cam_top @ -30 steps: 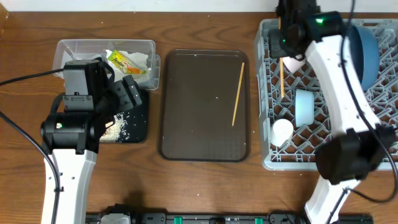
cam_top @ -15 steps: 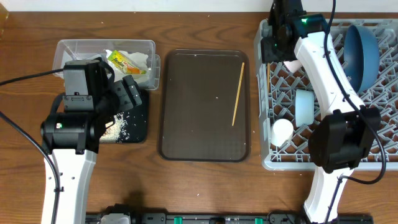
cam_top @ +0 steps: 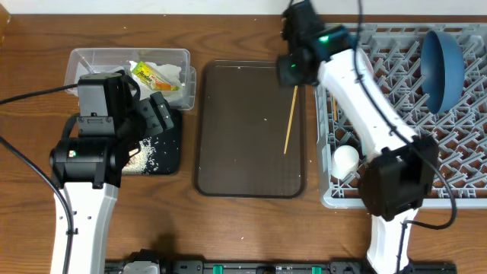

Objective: Sort waste into correct bins and load items into the dishwasher rack
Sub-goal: 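Grasp the remaining chopstick on the brown tray with the right gripper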

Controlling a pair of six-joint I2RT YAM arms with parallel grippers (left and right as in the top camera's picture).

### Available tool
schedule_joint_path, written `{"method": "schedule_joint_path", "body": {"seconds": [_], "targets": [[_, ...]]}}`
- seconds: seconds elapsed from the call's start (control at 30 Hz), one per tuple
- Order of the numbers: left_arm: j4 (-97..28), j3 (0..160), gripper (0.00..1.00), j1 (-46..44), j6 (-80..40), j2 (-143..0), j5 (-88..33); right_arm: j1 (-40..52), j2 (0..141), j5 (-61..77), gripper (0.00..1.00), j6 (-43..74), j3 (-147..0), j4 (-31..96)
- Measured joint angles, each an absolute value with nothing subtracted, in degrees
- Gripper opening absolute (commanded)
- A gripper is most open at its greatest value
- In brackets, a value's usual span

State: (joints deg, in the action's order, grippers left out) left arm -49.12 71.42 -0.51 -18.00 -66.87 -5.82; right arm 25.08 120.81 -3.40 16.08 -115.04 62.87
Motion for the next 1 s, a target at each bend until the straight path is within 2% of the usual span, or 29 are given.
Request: {"method": "schedule_joint_path", "body": {"seconds": [0.23,0.6,0.77,0.83,0.9,1.0], "targets": [[-49.12,71.42,0.89,-0.51,-18.0,-66.89,-5.82,25.76,128.11,-4.99,0.38,21.89,-115.0,66.02],[-49.12,71.42,0.89,-0.51,-18.0,-66.89,-5.82,25.76,135.41,-4.51,0.37,23.49,-114.67,68.4],[-49.12,71.42,0.89,-0.51,-18.0,-66.89,-5.82,25.76,136.94,-4.51,0.33,23.51,-114.67,69.82],[-49.12,71.42,0.89,-0.51,-18.0,-66.89,-5.85,25.76,137.62,-4.49,0.29,23.51,-114.67,70.11],[-49.12,71.42,0.89,-0.51,-18.0,-66.87,-5.85,25.76,138.1,-4.29,0.17,23.42,-114.67,70.26],[-49.12,71.42,0.89,-0.51,-18.0,-66.89,-5.82,25.76,138.12,-4.25,0.04,23.77,-114.67,70.17]]}}
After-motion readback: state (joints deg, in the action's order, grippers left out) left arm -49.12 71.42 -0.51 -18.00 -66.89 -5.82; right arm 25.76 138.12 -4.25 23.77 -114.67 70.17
